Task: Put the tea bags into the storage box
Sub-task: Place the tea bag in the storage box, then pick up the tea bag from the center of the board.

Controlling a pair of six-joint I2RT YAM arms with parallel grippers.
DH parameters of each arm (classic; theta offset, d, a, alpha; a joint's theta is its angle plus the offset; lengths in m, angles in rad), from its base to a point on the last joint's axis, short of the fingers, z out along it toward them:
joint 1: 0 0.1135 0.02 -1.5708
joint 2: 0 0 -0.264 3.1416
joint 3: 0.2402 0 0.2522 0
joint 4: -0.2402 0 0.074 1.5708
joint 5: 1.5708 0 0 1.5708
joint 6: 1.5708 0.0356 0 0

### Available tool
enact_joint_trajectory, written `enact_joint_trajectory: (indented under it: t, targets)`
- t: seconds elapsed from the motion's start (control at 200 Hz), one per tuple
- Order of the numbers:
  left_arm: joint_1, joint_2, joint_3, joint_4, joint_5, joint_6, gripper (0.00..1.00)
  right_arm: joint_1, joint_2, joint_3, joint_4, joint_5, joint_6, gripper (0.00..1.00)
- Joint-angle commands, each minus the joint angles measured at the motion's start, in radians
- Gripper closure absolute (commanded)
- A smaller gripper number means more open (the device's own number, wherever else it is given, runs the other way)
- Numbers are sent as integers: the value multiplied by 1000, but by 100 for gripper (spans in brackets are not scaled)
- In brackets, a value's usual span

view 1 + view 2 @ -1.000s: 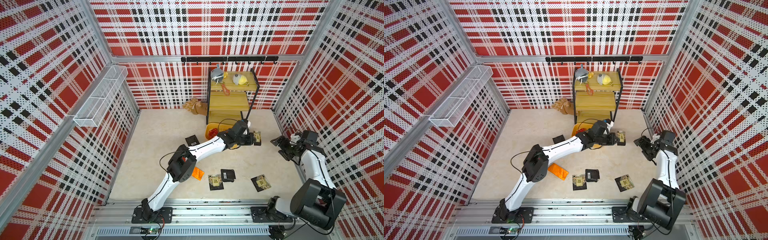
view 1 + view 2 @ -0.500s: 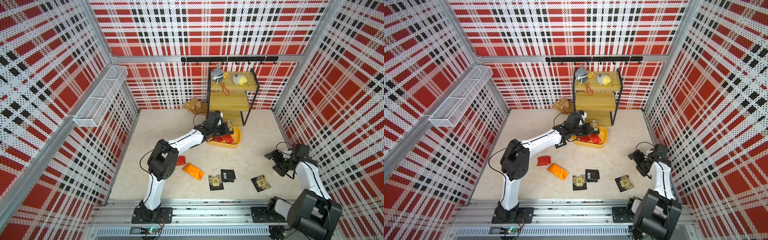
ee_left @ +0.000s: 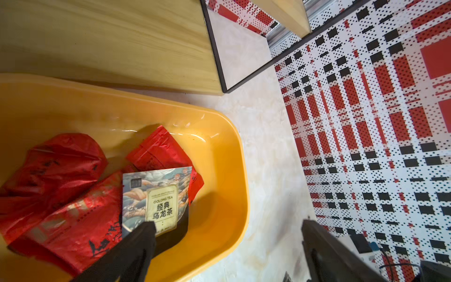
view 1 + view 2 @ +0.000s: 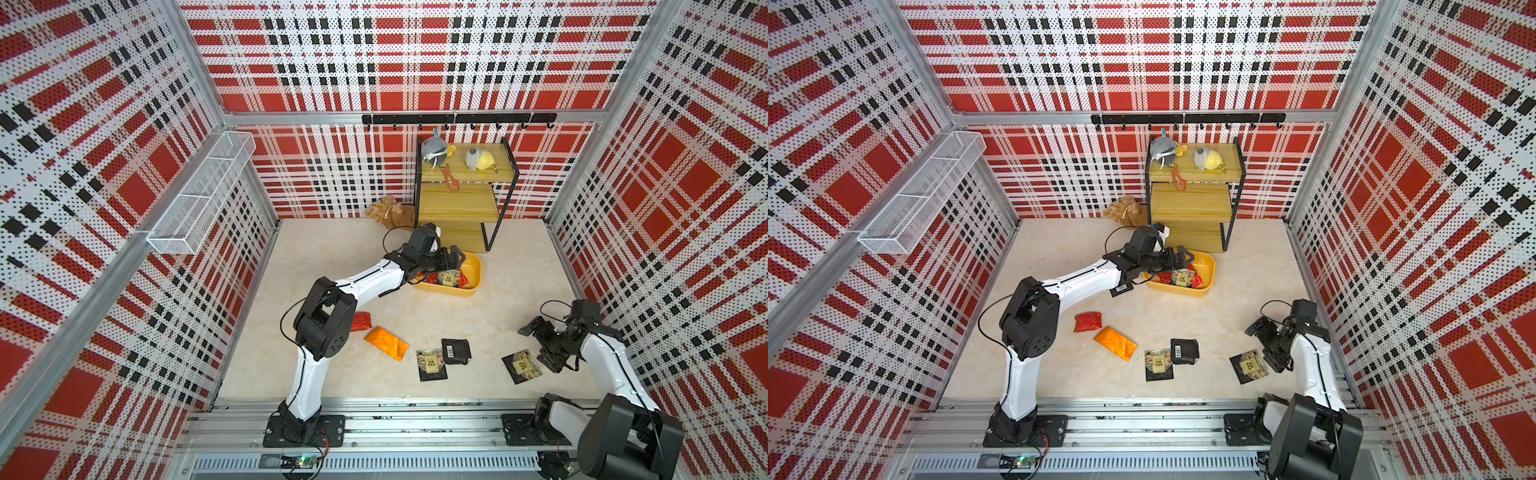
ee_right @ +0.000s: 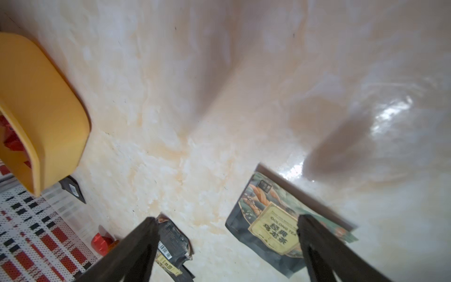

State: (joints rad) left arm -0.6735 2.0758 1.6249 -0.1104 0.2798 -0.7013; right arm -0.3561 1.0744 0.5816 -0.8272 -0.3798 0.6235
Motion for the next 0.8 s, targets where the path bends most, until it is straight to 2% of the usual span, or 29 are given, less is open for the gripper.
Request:
enact_joint_trajectory:
  t: [0.0,0.241,0.546,0.792]
  targets:
    - [6,-69,-31,35,-16,11,1,37,-28,-28,-31,59,68,5]
    - [0,-112,-64,49,-3,16,1,49,-5,-84,16,35,87,4]
    - [-23,-133,-79,57,22,34,1,122,66,-85,115,-26,119,5]
    - [-114,-145,-137,10,70,8,1,127,117,-75,156,-24,116,5]
